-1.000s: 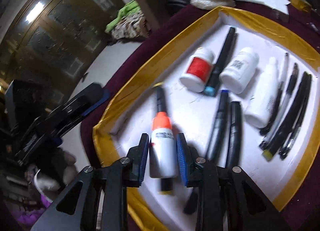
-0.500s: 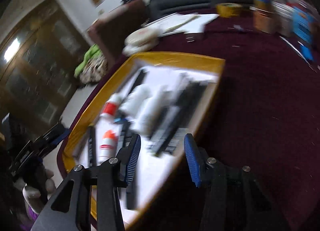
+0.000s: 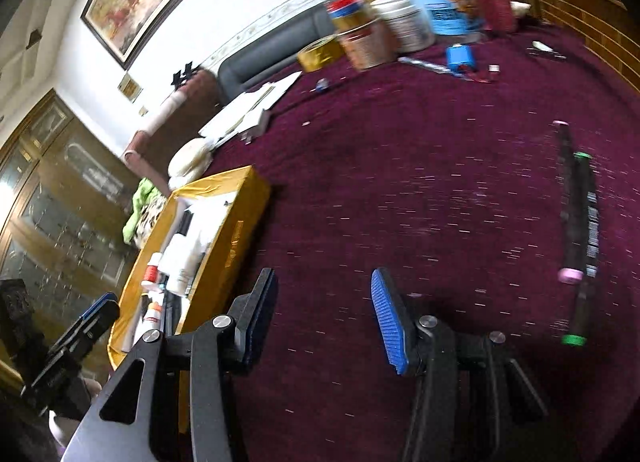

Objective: Organize rigid objects
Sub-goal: 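Move the right tool back toward the two remaining black markers on the carpet, then grasp the green-ended black marker with the right tool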

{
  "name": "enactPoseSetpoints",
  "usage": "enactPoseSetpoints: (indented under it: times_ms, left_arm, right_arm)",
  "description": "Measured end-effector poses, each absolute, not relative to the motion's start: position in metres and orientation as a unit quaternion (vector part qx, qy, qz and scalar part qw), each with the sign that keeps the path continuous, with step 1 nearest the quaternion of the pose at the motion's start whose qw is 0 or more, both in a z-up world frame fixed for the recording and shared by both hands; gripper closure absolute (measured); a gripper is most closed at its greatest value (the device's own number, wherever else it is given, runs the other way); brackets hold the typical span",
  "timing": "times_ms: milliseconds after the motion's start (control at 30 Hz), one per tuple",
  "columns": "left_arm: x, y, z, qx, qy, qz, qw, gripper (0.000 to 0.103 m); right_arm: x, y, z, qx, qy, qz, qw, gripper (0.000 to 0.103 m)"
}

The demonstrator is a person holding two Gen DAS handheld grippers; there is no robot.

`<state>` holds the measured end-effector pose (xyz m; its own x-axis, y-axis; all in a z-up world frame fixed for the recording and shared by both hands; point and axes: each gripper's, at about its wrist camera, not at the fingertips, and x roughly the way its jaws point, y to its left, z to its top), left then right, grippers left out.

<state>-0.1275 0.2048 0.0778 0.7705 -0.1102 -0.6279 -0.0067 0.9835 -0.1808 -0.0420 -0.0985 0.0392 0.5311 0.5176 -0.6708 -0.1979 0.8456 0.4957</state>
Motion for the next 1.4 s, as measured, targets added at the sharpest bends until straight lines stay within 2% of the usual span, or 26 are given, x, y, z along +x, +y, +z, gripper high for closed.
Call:
enactPoseSetpoints:
  times_ms: [300,633,1100,1400]
  left_arm:
    - [-0.105,0.119,0.069,0.006,0.377,-0.040,0.925,0.026]
    - [-0.097,0.085,0.065,0.046,0.397,-0.032,0.916,0.026]
    - [-0.094,0.069,0.057,0.063,0.414,-0.036,0.907,0.026]
    - [-0.073,0.050,0.038,0.025,0.448,-0.091,0.889,0.026]
  right_arm:
    - [-0.049,-0.171,0.029,0.214,0.427,0.161,0.864,0.059]
    - [-0.055,-0.224,0.015,0.253,0.422,0.125,0.862,0.058]
    - [-0.059,-0.243,0.004,0.273,0.424,0.109,0.856,0.057]
    - [-0.060,-0.250,0.010,0.255,0.423,0.081,0.866,0.057]
